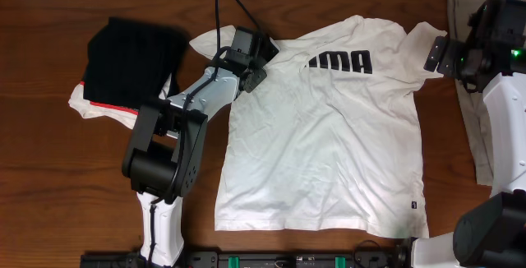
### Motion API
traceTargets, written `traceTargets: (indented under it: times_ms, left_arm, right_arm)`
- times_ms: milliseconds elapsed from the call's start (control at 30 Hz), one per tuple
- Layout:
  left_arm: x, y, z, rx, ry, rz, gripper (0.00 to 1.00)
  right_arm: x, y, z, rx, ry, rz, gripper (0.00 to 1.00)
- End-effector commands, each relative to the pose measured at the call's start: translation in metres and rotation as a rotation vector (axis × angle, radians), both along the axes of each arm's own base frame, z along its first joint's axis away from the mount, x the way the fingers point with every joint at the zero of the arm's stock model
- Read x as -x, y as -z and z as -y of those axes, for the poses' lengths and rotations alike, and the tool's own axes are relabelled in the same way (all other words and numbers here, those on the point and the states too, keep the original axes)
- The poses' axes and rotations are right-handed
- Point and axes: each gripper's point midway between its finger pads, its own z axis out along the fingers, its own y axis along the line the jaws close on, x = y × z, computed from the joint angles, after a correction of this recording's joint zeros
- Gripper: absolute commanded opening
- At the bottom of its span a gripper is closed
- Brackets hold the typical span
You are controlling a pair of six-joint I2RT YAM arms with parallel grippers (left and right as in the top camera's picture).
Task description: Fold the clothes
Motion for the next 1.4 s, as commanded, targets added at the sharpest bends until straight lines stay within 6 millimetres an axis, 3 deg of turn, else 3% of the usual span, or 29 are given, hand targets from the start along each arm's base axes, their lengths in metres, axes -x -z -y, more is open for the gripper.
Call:
traceTargets:
  times_ms: [0, 267, 367, 633, 800, 1133, 1367]
  left_arm:
    - [-0.004, -0.009, 0.003, 0.014, 0.005, 0.025, 0.06]
    - [-0.016, -0.043, 0.007, 0.053, -0.002, 0.118, 0.06]
    - [-0.027, -0.059, 0.001, 0.083, -0.088, 0.184, 0.06]
    - [-0.044, -0.081, 0.005, 0.130, -0.102, 0.291, 0.06]
    - [-0.062, -0.094, -0.003, 0.192, -0.146, 0.368, 0.06]
    - [-0.089, -0.083, -0.032, 0.295, -0.249, 0.426, 0.06]
    - [-0.109, -0.044, -0.042, 0.420, -0.293, 0.364, 0.06]
  right_arm:
    - [0.001, -0.003, 0.002, 0.000, 0.018, 0.009, 0.99]
    - [0.001, -0.003, 0.002, 0.000, 0.018, 0.009, 0.99]
    - [0.001, -0.003, 0.002, 0.000, 0.018, 0.009, 0.99]
    - [0.001, -0.003, 0.002, 0.000, 0.018, 0.009, 0.99]
    - [0.001, -0.003, 0.002, 0.000, 0.018, 0.009, 0.99]
    - [0.001, -0.003, 0.002, 0.000, 0.018, 0.009, 0.99]
    - [0.001, -0.003, 0.002, 0.000, 0.018, 0.009, 0.99]
